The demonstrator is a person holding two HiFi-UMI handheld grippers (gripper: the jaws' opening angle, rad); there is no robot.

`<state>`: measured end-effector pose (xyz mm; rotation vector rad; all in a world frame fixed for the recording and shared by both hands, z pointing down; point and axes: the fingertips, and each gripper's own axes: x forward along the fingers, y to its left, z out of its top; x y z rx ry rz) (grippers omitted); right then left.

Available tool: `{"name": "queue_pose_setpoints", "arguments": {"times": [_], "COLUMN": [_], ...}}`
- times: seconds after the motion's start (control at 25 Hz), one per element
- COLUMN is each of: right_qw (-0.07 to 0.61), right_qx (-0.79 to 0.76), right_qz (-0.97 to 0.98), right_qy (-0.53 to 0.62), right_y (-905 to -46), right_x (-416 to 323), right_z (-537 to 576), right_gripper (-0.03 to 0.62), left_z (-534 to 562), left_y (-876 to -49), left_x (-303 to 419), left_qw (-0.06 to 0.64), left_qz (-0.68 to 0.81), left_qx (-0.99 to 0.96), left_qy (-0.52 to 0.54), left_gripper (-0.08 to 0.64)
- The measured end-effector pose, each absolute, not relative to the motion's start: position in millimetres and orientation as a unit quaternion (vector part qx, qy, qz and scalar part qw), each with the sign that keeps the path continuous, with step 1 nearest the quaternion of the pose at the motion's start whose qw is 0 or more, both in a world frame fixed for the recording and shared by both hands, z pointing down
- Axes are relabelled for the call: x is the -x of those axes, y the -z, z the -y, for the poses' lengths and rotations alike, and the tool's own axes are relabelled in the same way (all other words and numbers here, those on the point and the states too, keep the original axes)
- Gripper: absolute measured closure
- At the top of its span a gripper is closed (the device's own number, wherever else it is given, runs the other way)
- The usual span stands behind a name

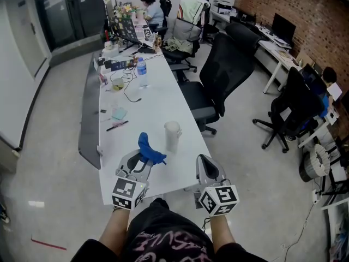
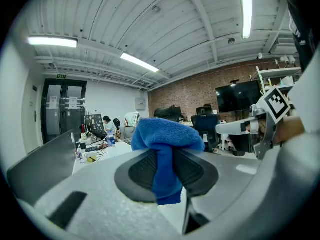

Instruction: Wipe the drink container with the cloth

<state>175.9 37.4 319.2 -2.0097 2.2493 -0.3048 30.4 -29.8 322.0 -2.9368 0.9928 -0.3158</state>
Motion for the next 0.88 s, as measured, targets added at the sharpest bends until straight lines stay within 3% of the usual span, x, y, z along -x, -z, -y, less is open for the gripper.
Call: {"name": "queue_pose_setpoints", "arguments": {"times": [0.88], "right_qw": [0.06], "right_qx": [0.666], "right_qz": [-0.737], "right_qy": [0.099], "right_y": [-323.4], "right_x": [-180.6], "right_z": [-42.3], "right_gripper": [0.598], "left_z": [25.0], "left_y": [-324.0], "left_x": [-35.0], "left_qw": [0.016], "left_qz": [-0.31], "left_qx": [0.945], "left_qy": [0.099], "left_gripper": [0.476]}}
